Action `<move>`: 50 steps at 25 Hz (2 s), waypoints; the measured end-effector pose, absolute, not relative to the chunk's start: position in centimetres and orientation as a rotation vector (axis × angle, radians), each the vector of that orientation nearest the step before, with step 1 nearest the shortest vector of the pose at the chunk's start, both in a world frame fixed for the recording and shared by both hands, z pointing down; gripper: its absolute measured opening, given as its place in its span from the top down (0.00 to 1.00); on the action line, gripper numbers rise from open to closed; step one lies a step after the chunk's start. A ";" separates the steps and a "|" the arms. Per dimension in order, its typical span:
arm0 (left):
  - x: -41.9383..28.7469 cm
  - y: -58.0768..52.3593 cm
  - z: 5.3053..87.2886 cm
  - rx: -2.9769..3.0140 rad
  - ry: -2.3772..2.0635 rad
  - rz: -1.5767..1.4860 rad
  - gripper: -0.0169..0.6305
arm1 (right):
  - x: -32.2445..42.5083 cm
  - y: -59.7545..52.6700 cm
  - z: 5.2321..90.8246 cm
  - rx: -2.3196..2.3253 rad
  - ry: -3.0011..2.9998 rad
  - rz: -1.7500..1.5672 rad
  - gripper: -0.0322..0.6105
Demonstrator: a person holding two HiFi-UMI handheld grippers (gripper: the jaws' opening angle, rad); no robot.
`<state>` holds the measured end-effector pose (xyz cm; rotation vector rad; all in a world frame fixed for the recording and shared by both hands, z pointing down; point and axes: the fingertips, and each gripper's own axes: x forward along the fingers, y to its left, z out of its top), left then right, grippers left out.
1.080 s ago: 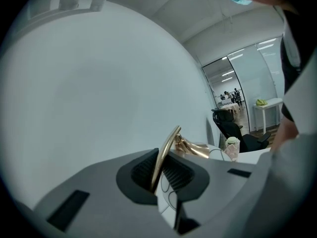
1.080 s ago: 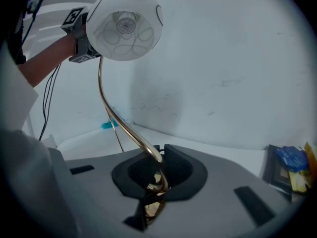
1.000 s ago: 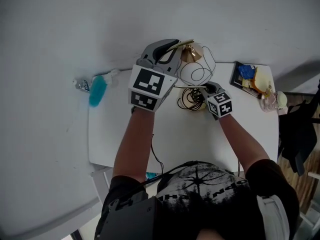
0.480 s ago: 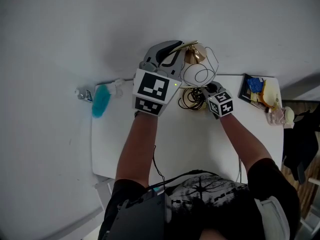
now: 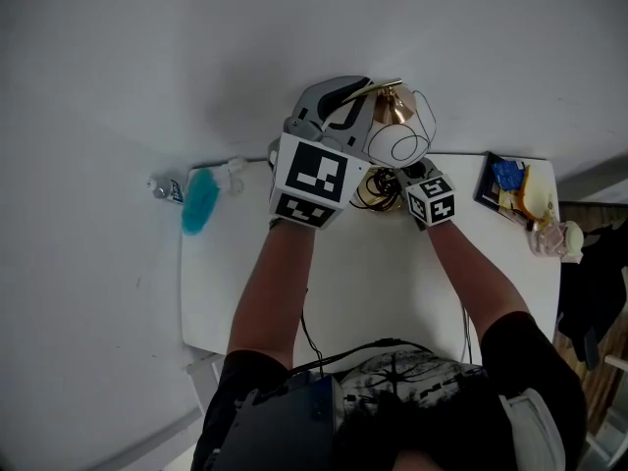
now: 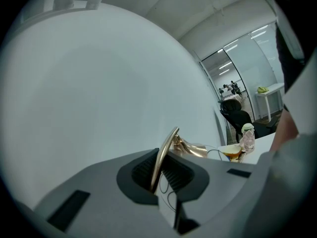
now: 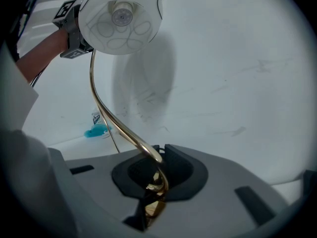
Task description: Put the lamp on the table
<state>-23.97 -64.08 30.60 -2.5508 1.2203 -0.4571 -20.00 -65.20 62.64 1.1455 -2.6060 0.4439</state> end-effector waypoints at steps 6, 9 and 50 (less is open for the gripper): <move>-22.6 -63.8 30.9 -2.539 1.168 -0.484 0.93 | -19.8 -64.7 63.1 1.149 -2.617 0.468 0.91; -21.8 -63.6 31.1 -2.536 1.142 -0.501 0.93 | -19.6 -64.4 63.4 1.142 -2.630 0.478 0.91; -21.1 -61.4 31.3 -2.389 1.256 -0.669 0.73 | -16.8 -61.8 62.4 1.098 -2.562 0.542 0.70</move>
